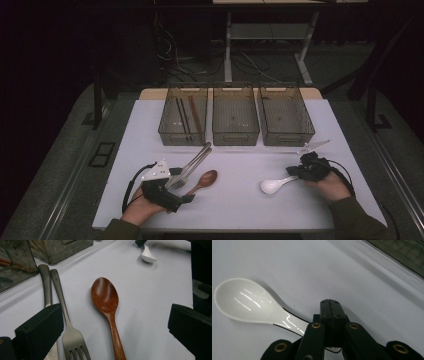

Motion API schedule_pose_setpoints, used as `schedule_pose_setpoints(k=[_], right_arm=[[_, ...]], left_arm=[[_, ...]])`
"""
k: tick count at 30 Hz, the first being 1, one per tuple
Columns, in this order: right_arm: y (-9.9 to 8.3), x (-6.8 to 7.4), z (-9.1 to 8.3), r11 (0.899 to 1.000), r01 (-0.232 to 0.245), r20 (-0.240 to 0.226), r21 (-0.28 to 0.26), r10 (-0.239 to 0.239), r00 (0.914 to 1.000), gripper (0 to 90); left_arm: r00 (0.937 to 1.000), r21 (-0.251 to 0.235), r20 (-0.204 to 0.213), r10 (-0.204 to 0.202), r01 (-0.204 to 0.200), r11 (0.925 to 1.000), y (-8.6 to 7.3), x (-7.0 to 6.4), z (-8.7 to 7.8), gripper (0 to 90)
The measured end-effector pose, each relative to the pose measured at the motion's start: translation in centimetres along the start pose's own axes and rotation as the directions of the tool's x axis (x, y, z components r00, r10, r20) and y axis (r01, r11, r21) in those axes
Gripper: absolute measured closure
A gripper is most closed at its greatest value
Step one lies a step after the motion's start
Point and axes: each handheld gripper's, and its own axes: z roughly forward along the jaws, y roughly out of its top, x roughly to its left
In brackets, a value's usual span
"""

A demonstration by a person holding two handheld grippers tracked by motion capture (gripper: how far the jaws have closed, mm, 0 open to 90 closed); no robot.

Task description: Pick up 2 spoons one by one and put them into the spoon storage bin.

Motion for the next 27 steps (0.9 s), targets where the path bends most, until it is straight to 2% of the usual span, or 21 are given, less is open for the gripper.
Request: schedule_pose_setpoints(k=[11, 15, 19, 24, 27], right_arm=[[-2.0, 0.2, -1.3, 1.0, -0.014, -0.008, 0.015, 0.014, 0.9999, 89.4], [-2.2, 0.3, -1.6, 1.0, -0.011, -0.005, 0.01, 0.011, 0.9999, 89.1], [-1.8, 0.2, -2.1, 0.999, -0.032, -0.025, -0.03, 0.032, 0.9992, 77.2], [-1.4, 0.7, -1.9, 0.996, -0.052, -0.121, -0.072, 0.043, 0.9918, 59.3], [-1.0, 1.3, -1.4, 0.996, -0.054, -0.149, -0.073, 0.042, 0.988, 49.4]], left_arm=[[1.0, 0.0, 0.0, -0.002, 0.002, 1.0, 0.0, 0.0, 0.0, 0.0], [1.0, 0.0, 0.001, -0.003, 0.003, 1.0, 0.0, 0.0, 0.0, 0.0], [1.0, 0.0, 0.002, -0.003, 0.003, 1.0, 0.0, -0.1, 0.2, 0.0], [1.0, 0.002, 0.003, -0.001, 0.001, 1.0, 0.0, 0.0, 0.2, 0.0], [1.0, 0.006, 0.003, -0.001, 0.001, 1.0, 0.0, -0.1, 0.2, 0.0]])
